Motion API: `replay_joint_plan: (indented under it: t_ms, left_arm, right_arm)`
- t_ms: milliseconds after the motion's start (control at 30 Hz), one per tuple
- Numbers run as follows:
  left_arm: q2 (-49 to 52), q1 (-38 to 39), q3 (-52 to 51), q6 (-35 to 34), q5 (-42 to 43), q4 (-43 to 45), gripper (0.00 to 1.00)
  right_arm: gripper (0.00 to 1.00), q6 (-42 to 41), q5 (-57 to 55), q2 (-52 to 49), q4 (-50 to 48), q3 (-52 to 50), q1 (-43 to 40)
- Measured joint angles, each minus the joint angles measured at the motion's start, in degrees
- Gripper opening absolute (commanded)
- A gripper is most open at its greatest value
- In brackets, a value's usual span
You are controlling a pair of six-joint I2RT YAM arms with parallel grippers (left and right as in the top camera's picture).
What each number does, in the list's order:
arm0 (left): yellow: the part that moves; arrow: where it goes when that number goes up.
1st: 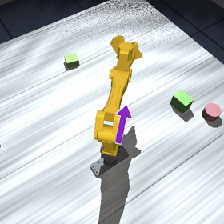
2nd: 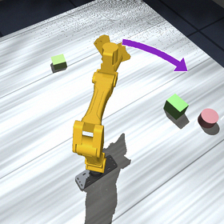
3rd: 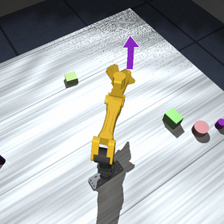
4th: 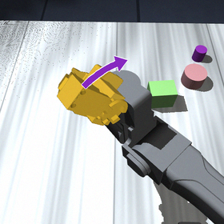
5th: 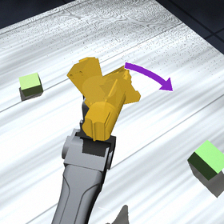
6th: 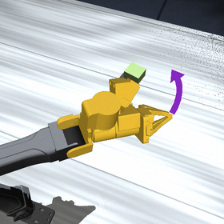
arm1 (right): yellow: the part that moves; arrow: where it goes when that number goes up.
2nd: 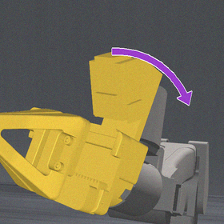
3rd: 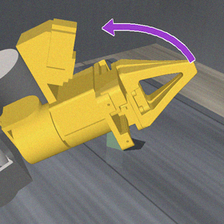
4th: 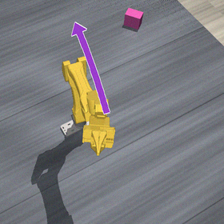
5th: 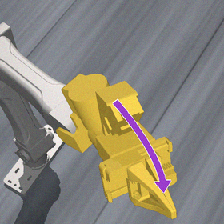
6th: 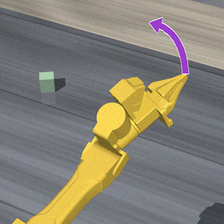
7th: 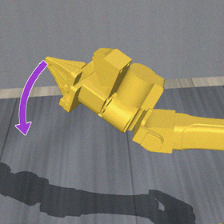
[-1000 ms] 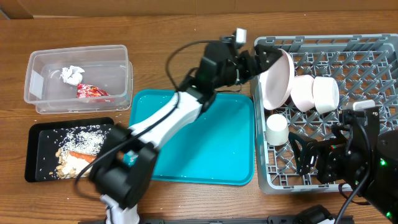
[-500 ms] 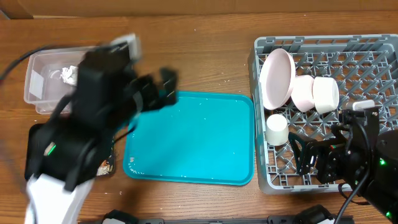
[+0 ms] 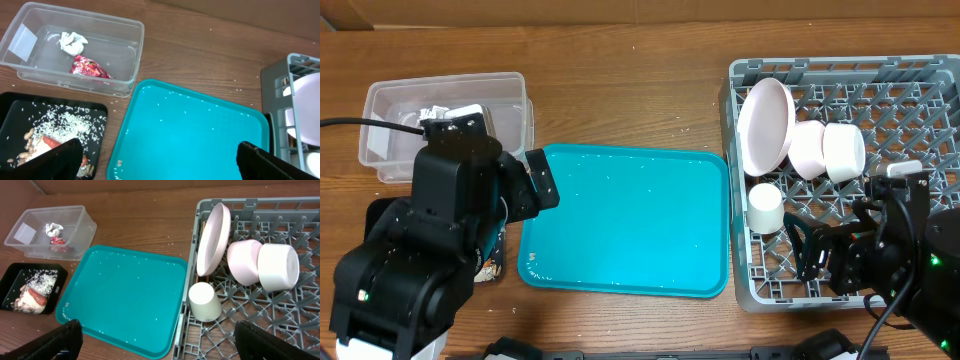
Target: Sort waste into correct bins and load items into the dishwasher
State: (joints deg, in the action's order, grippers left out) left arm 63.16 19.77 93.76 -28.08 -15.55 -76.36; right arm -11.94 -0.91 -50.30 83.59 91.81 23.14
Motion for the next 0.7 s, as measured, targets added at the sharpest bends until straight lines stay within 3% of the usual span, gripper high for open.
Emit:
replay_joint_plan:
  t_ms: [167,300,467,700]
  left_arm:
    - [1.73,0.00,0.00,0.02,-0.17,0.00,1.00]
    - [3.37,0.00,0.00,0.00,-0.17,-0.04,1.00]
    - [6.03,0.00,0.00,0.02,-0.35,-0.20,1.00]
    - [10.62,0.00,-0.02,0.02,-0.39,-0.20,1.00]
  right_arm:
    - [1.00,0.63,-1.05,1.77,-1.22,-0.24,-0.07]
    - [1.00,3.80,-3.43,6.60,-12.37,-3.04,-1.66]
    - [1.00,7.28,-4.50,16.83,-32.81,-17.09,-7.10]
    - [1.00,8.35,-3.48,28.72,-41.40,-40.87,-12.50]
